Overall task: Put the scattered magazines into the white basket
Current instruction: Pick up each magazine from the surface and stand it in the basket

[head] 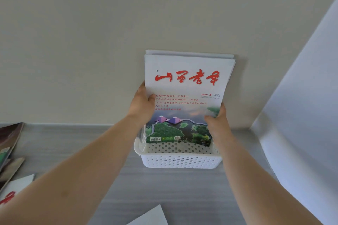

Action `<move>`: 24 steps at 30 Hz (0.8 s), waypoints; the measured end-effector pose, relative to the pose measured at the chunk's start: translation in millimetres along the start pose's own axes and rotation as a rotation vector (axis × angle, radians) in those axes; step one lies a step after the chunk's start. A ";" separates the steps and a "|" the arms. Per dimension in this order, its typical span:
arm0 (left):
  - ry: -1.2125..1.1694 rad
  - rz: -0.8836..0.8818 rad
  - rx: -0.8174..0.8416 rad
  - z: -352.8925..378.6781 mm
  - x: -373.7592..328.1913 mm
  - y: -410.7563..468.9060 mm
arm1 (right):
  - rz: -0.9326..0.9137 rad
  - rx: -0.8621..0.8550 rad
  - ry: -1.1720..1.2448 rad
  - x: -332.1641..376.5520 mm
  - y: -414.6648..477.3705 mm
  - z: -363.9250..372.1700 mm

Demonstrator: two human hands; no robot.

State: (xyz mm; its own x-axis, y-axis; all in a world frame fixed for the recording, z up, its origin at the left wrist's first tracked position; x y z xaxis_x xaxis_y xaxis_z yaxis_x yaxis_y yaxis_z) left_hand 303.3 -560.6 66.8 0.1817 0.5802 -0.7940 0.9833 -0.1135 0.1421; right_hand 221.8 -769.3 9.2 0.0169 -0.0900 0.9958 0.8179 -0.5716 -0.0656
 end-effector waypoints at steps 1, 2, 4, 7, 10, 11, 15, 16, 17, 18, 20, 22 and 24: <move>0.006 0.002 0.025 0.2 1.1 -0.8 | -0.020 -0.001 -0.023 -0.7 -1.4 -0.4; 0.007 -0.004 0.049 0.3 3.6 -2.4 | -0.045 0.007 -0.042 -0.6 -4.1 -0.4; 0.028 -0.044 0.085 -2.5 14.7 -10.1 | -0.103 0.034 -0.048 2.4 -13.5 -0.2; 0.080 -0.092 0.112 -14.5 41.2 -40.7 | -0.179 0.048 -0.095 7.6 -37.6 -8.2; 0.120 -0.139 0.176 -26.0 76.4 -95.2 | -0.278 0.062 -0.290 7.4 -77.4 -16.2; 0.141 -0.169 0.207 -29.1 90.9 -116.5 | -0.304 0.087 -0.354 3.1 -95.5 -15.4; 0.202 -0.331 0.320 -46.1 152.3 -207.6 | -0.324 0.210 -0.729 -41.9 -181.4 -3.4; 0.203 -0.377 0.312 -54.2 164.4 -228.4 | -0.312 0.261 -0.780 -55.9 -202.4 0.0; 0.209 -0.429 0.302 -60.7 175.7 -249.4 | -0.271 0.322 -0.810 -70.6 -223.5 3.9; 0.226 -0.476 0.299 -65.7 185.1 -268.5 | -0.227 0.390 -0.856 -83.8 -243.9 9.2; 0.279 -0.514 0.308 -69.9 197.8 -300.7 | -0.157 0.483 -1.030 -101.4 -282.2 13.5; 0.344 -0.499 0.328 -70.8 200.3 -320.0 | -0.216 0.440 -1.169 -103.8 -304.9 14.2; 0.346 -0.497 0.343 -70.6 197.1 -330.7 | -0.176 0.508 -1.254 -115.4 -321.2 15.3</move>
State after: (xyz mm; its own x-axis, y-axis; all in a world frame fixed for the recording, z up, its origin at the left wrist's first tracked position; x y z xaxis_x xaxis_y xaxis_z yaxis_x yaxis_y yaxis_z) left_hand 14.5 -351.8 -94.9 -0.2415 0.8466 -0.4742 0.9029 0.0170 -0.4295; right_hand -34.0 -562.8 -83.7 0.1748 0.9020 0.3947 0.9783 -0.1137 -0.1734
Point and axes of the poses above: each hand's wrist, its own y-axis towards the middle knuckle, its own z-axis out of the palm, x = y × z, the point moved 8 cm from there along y, towards the middle knuckle, and after that the axes turned 9 degrees about y, right-handed, at the moved point
